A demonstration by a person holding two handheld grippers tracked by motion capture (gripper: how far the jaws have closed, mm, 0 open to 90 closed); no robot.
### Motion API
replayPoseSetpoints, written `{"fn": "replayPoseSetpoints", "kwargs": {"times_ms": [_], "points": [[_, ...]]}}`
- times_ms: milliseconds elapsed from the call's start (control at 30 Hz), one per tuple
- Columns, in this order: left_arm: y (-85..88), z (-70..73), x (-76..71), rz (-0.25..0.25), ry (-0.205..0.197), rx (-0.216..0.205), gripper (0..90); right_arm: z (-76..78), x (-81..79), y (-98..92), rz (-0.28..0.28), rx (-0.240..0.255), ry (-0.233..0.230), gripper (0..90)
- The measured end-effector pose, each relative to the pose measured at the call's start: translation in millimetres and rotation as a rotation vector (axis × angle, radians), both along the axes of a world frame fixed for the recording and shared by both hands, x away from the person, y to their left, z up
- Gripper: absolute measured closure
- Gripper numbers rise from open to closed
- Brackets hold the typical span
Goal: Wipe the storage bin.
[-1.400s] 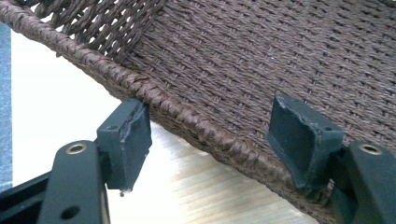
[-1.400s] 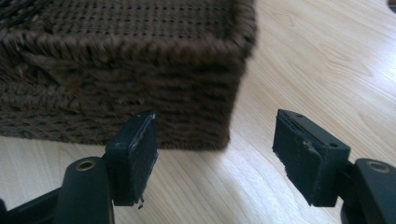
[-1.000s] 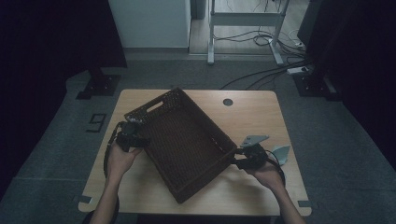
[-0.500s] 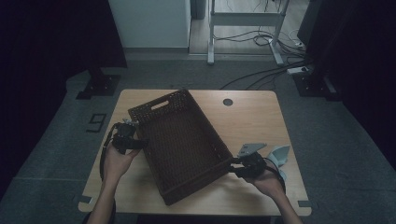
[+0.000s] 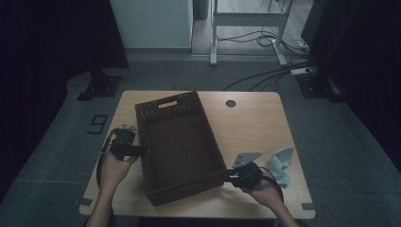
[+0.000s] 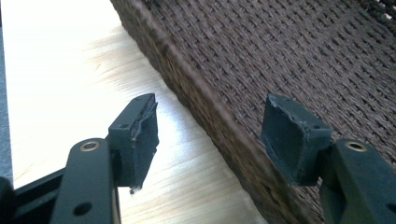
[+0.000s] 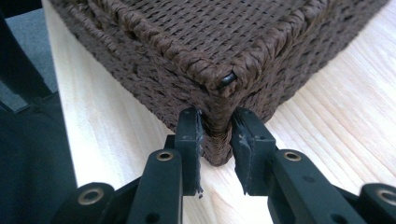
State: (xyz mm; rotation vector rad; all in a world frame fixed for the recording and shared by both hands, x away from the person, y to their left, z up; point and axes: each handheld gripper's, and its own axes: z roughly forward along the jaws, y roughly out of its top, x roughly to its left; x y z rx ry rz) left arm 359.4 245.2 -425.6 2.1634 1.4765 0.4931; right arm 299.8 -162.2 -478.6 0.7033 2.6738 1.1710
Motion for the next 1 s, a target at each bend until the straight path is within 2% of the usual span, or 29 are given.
{"fn": "replayPoseSetpoints", "kwargs": {"times_ms": [267, 433, 667, 767, 867, 1000], "points": [[6.2, -3.0, -4.9, -0.018, 0.02, -0.015, 37.7, 0.2, -7.0, 24.2, 0.05, -0.001, 0.002, 71.8], [14.4, -3.6, -8.8, -0.006, 0.016, -0.033, 38.5, 0.3, -9.7, 40.6, 0.075, 0.0, 0.004, 71.9], [30.9, -7.6, -11.1, 0.038, 0.021, -0.034, 48.9, 0.5, -9.6, 62.8, 0.103, -0.009, -0.005, 71.0], [35.2, -9.6, -12.1, 0.037, 0.031, -0.042, 54.3, 0.7, -10.5, 71.8, 0.116, -0.011, -0.008, 71.0], [36.1, -11.4, -12.1, 0.032, 0.034, -0.028, 60.0, 0.6, -11.4, 78.6, 0.133, -0.013, -0.016, 70.7], [35.7, -12.7, -11.1, 0.011, 0.036, -0.022, 71.6, 1.9, -13.4, 78.4, 0.132, -0.024, -0.018, 68.4]]}}
